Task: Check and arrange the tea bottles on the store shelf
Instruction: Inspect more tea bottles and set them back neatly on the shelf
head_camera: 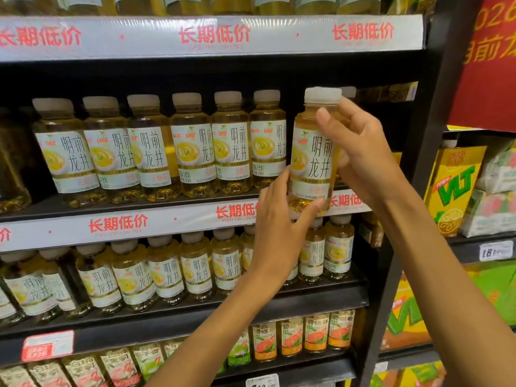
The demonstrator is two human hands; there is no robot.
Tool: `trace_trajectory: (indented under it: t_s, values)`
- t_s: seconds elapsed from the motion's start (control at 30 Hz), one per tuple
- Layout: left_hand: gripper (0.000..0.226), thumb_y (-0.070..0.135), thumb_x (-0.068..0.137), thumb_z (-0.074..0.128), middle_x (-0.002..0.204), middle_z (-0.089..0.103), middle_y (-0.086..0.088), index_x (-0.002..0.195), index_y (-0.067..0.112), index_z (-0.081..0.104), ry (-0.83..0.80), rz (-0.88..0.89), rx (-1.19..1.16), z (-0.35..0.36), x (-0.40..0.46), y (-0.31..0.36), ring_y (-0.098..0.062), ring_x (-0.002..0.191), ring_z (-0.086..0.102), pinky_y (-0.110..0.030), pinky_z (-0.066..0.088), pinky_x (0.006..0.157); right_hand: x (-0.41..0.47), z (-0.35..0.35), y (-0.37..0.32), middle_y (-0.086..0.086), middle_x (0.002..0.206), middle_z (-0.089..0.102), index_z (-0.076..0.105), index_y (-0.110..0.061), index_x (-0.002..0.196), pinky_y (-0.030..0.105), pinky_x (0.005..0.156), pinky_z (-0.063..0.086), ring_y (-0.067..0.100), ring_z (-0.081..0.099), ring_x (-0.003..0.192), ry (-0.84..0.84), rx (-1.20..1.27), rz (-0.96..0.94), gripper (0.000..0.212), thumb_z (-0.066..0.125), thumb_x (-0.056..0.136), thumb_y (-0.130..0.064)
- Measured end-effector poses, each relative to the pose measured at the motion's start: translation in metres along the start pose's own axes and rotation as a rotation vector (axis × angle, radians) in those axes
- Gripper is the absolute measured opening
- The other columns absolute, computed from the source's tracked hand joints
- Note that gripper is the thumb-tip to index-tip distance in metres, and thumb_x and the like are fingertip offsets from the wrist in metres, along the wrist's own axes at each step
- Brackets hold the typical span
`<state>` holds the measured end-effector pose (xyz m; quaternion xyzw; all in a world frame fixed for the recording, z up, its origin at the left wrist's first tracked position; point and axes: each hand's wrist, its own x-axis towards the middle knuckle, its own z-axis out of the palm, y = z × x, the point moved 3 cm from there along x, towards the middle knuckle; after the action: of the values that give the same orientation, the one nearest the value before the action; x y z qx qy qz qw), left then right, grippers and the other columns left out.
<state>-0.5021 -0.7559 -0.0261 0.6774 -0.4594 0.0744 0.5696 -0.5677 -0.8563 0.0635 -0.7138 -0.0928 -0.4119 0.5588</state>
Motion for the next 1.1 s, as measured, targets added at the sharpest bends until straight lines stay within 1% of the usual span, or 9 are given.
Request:
trace_trajectory:
  t_s: [0.07,0.2,0.3,0.37,0.47,0.57,0.77,0.93,1.1]
  values:
    - [0.067,0.041,0.089,0.06,0.123,0.038,0.02,0.147,0.026,0.028,0.083,0.023,0.046,0.004,0.006,-0.002,0.005,0.119,0.034,-0.004,0.029,0.093,0.006,-0.004,0.003,0.002,0.121,0.063,0.052,-0.016,0.13,0.037,0.096,0.05,0.017,0.059,0.117,0.005,-0.018,-0.016,0.034,0.053,0.095,-0.015]
    - [0.069,0.042,0.089,0.06,0.136,0.047,0.005,0.146,0.018,0.031,0.206,0.067,0.176,0.013,0.011,-0.004,0.004,0.119,0.031,-0.013,0.028,0.1,0.014,-0.01,0.014,0.003,0.127,0.06,0.047,-0.015,0.135,0.039,0.1,0.047,0.017,0.056,0.121,0.033,-0.011,-0.023,0.044,0.056,0.093,-0.016]
    - [0.068,0.043,0.088,0.061,0.137,0.045,-0.002,0.144,0.013,0.036,0.295,0.113,0.263,0.016,0.014,-0.001,-0.008,0.125,0.035,-0.023,0.031,0.104,0.017,-0.014,0.021,0.004,0.127,0.06,0.046,-0.014,0.135,0.036,0.101,0.047,0.014,0.056,0.12,0.101,-0.01,-0.047,0.046,0.058,0.091,-0.017]
    - [0.066,0.042,0.088,0.061,0.135,0.042,-0.006,0.141,0.01,0.039,0.322,0.126,0.318,0.017,0.018,0.001,-0.015,0.126,0.037,-0.028,0.034,0.105,0.019,-0.017,0.025,0.003,0.127,0.06,0.045,-0.011,0.135,0.031,0.098,0.049,0.01,0.058,0.117,0.185,-0.038,-0.061,0.046,0.059,0.092,-0.014]
    - [0.066,0.042,0.086,0.063,0.134,0.041,-0.01,0.137,0.006,0.041,0.337,0.123,0.378,0.021,0.024,0.005,-0.019,0.126,0.038,-0.028,0.034,0.104,0.02,-0.02,0.028,0.005,0.12,0.058,0.046,-0.006,0.127,0.018,0.086,0.051,-0.001,0.061,0.106,0.319,-0.076,-0.1,0.04,0.062,0.09,-0.011]
    - [0.066,0.039,0.086,0.065,0.133,0.043,-0.012,0.136,0.003,0.042,0.348,0.14,0.381,0.026,0.026,0.008,-0.02,0.125,0.038,-0.025,0.033,0.103,0.022,-0.025,0.028,0.007,0.11,0.059,0.05,0.002,0.117,0.017,0.079,0.051,0.001,0.064,0.096,0.373,-0.119,-0.131,0.034,0.065,0.088,-0.008]
    - [0.064,0.034,0.085,0.068,0.134,0.043,-0.009,0.136,0.005,0.042,0.349,0.137,0.337,0.029,0.032,0.004,-0.016,0.126,0.037,-0.024,0.033,0.106,0.02,-0.032,0.024,0.007,0.103,0.064,0.055,0.002,0.11,0.023,0.081,0.054,0.008,0.066,0.094,0.391,-0.17,-0.163,0.03,0.068,0.085,-0.008]
    - [0.072,0.034,0.083,0.072,0.13,0.047,-0.017,0.137,0.001,0.04,0.427,0.183,0.479,0.032,0.033,0.004,-0.025,0.12,0.046,-0.033,0.042,0.101,0.021,-0.029,0.022,0.005,0.104,0.062,0.058,-0.002,0.108,0.019,0.083,0.05,0.008,0.062,0.099,0.321,-0.282,-0.206,0.028,0.07,0.084,-0.009]
    - [0.076,0.035,0.081,0.074,0.127,0.05,-0.02,0.139,-0.001,0.04,0.478,0.199,0.575,0.03,0.038,0.0,-0.027,0.116,0.048,-0.032,0.042,0.096,0.018,-0.032,0.031,0.004,0.122,0.06,0.054,-0.004,0.127,0.02,0.09,0.05,0.009,0.059,0.114,0.17,-0.37,-0.171,0.042,0.065,0.087,-0.008]
